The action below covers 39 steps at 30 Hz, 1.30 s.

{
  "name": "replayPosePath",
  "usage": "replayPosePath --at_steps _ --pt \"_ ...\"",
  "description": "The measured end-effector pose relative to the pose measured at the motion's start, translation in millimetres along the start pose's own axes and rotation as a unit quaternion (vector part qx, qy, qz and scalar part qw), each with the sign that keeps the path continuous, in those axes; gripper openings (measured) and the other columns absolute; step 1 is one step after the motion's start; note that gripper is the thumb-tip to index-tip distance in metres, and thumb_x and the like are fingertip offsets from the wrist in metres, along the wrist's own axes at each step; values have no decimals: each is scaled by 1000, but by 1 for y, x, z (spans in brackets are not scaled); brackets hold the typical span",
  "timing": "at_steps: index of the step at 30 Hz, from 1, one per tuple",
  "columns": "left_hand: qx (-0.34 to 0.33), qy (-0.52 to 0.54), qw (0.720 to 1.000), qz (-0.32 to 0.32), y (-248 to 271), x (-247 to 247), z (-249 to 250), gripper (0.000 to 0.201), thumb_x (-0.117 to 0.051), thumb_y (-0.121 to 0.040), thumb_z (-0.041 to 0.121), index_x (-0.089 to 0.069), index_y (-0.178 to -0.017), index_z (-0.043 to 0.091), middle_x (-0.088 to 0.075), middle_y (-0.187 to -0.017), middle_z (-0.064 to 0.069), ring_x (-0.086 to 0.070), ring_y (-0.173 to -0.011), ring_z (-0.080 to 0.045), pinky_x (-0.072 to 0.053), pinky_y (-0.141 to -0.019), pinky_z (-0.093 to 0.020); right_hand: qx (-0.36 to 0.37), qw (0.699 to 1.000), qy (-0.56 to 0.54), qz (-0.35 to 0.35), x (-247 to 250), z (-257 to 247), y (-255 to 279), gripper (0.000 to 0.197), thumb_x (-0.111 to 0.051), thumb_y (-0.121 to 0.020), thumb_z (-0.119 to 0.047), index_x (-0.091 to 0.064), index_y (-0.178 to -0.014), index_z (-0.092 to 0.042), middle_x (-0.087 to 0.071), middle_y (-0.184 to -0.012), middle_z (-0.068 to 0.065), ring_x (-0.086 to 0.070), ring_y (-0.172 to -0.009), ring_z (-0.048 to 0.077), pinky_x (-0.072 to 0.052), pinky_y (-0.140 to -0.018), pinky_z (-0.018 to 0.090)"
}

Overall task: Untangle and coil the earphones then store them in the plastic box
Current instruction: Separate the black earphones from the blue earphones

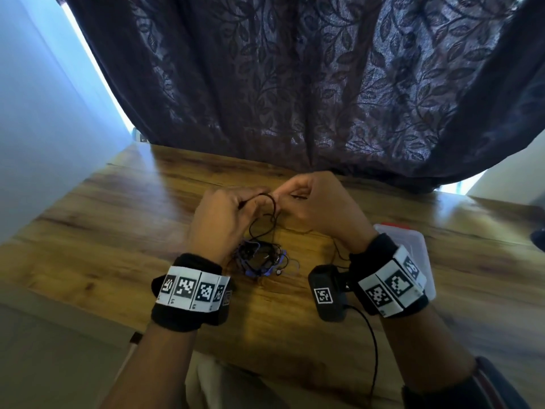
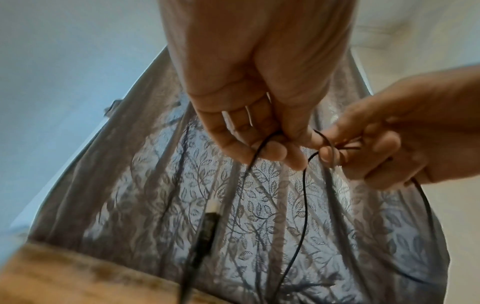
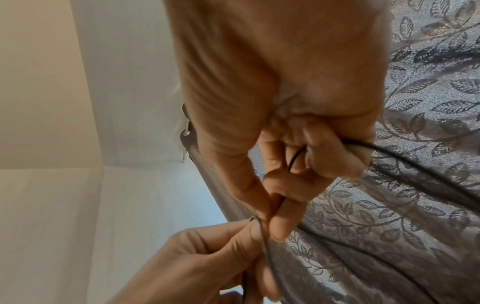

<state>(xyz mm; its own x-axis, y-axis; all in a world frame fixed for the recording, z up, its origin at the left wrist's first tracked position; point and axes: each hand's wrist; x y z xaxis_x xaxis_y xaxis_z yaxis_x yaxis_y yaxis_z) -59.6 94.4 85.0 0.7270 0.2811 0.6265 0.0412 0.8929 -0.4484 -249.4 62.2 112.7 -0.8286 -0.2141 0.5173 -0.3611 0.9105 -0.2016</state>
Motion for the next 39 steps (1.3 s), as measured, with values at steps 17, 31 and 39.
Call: replayPosePath --at_steps 17,31,39 --pt "86 199 975 -43 10 -11 -12 22 -58 -97 32 -73 -95 17 -70 -66 -3 -61 -59 -24 -52 -64 -37 77 991 -29 105 14 -19 -7 2 -63 -94 -10 -64 -96 -12 -71 -89 5 -66 -77 14 -53 -71 23" --pt "163 279 946 -13 31 -5 -42 21 -54 -98 33 -65 -95 16 -48 -58 9 -42 -48 -8 -38 -44 -26 116 970 -161 143 36 -15 -4 9 -63 -96 -5 -58 -103 -3 -75 -95 10 -65 -77 7 -52 -71 22" --pt "202 161 966 -25 27 -41 -31 26 -72 -89 30 -62 -113 24 -64 -68 -2 -61 -61 -10 -51 -61 -25 208 956 -202 36 46 -45 4 13 -57 -98 3 -63 -109 5 -75 -110 17 -53 -57 16 -47 -57 24"
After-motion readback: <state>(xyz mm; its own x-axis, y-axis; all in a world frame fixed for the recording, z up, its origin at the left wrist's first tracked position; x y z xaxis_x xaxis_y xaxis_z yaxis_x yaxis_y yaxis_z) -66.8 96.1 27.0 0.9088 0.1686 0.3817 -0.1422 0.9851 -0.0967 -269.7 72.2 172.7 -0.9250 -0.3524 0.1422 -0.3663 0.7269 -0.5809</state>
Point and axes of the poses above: each hand's wrist, its own y-axis away from the middle knuckle, its own x-axis out of the back of the hand, z = x × y
